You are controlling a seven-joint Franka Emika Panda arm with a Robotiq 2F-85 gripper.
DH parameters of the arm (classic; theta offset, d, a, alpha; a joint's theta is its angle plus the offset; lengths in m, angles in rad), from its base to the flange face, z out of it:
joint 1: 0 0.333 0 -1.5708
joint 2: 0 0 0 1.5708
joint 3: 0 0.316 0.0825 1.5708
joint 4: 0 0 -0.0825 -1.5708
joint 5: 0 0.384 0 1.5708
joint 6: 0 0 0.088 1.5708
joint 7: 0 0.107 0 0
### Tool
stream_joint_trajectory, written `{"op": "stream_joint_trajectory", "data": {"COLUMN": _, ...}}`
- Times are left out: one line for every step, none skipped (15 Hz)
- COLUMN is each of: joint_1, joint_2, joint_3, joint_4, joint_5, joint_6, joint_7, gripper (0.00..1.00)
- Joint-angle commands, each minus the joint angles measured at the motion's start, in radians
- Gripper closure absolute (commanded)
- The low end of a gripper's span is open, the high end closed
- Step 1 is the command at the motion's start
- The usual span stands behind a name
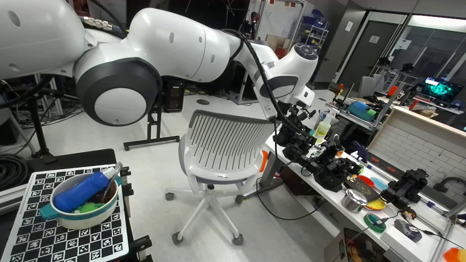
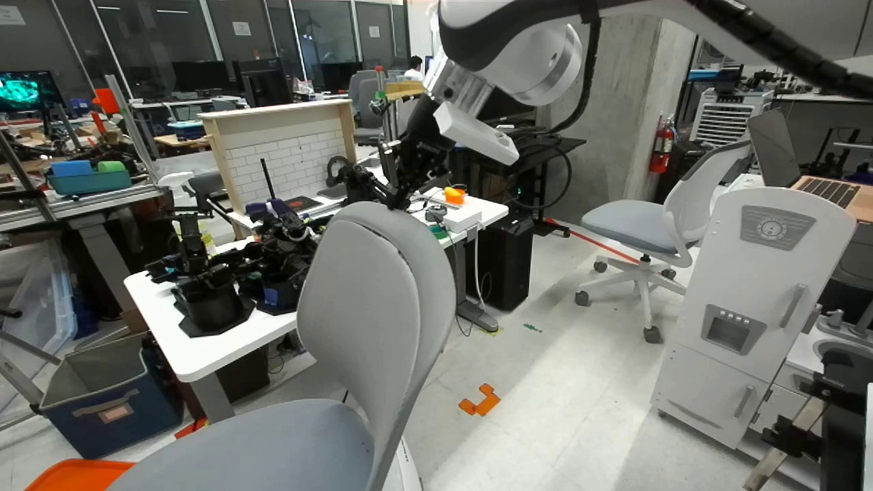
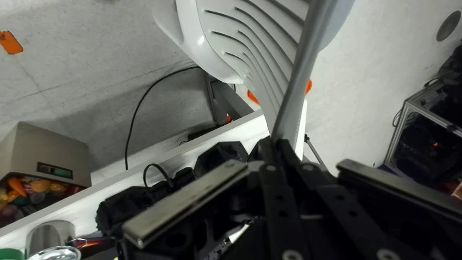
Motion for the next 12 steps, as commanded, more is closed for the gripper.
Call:
{"op": "stream_joint_trajectory", "data": {"joint_1": -0.066, "joint_2": 0.048, "joint_3": 0.015, "joint_4": -0.003, "joint_5": 0.011, "joint_6": 0.022, "joint_7": -0.023, "gripper": 0.99}}
{"op": "stream_joint_trajectory", "data": {"joint_1": -0.077, "joint_2": 0.050, "joint_3": 0.017, "joint_4": -0.002, "joint_5": 0.016, "joint_6": 0.023, "joint_7": -0.022, "gripper": 0.99}}
{"op": "stream_joint_trajectory", "data": {"joint_1": -0.089, "joint_2": 0.052, "joint_3": 0.018, "joint_4": -0.002, "joint_5": 0.018, "joint_6": 0.026, "joint_7": -0.023, "gripper": 0.99}}
{"op": "stream_joint_trajectory", "data": {"joint_1": -0.099, "joint_2": 0.056, "joint_3": 0.019, "joint_4": -0.002, "joint_5": 0.020, "joint_6": 0.031, "joint_7": -0.023, "gripper": 0.99}}
{"op": "stream_joint_trajectory", "data": {"joint_1": -0.109, "joint_2": 0.059, "joint_3": 0.018, "joint_4": -0.003, "joint_5": 0.020, "joint_6": 0.034, "joint_7": -0.024, "gripper": 0.99}}
{"op": "stream_joint_trajectory", "data": {"joint_1": -0.119, "joint_2": 0.059, "joint_3": 0.017, "joint_4": -0.006, "joint_5": 0.020, "joint_6": 0.038, "joint_7": -0.025, "gripper": 0.99}}
{"op": "stream_joint_trajectory", "data": {"joint_1": -0.128, "joint_2": 0.061, "joint_3": 0.018, "joint_4": -0.006, "joint_5": 0.020, "joint_6": 0.046, "joint_7": -0.024, "gripper": 0.99}}
{"op": "stream_joint_trajectory", "data": {"joint_1": -0.136, "joint_2": 0.058, "joint_3": 0.018, "joint_4": -0.005, "joint_5": 0.021, "joint_6": 0.048, "joint_7": -0.023, "gripper": 0.99}}
{"op": "stream_joint_trajectory", "data": {"joint_1": -0.143, "joint_2": 0.055, "joint_3": 0.018, "joint_4": -0.006, "joint_5": 0.020, "joint_6": 0.051, "joint_7": -0.022, "gripper": 0.99}}
{"op": "stream_joint_trajectory", "data": {"joint_1": -0.146, "joint_2": 0.051, "joint_3": 0.015, "joint_4": -0.008, "joint_5": 0.017, "joint_6": 0.052, "joint_7": -0.019, "gripper": 0.99}}
{"op": "stream_joint_trajectory", "data": {"joint_1": -0.148, "joint_2": 0.043, "joint_3": 0.012, "joint_4": -0.009, "joint_5": 0.013, "joint_6": 0.048, "joint_7": -0.017, "gripper": 0.99}}
{"op": "stream_joint_trajectory", "data": {"joint_1": -0.148, "joint_2": 0.033, "joint_3": 0.007, "joint_4": -0.017, "joint_5": 0.009, "joint_6": 0.046, "joint_7": -0.014, "gripper": 0.99}}
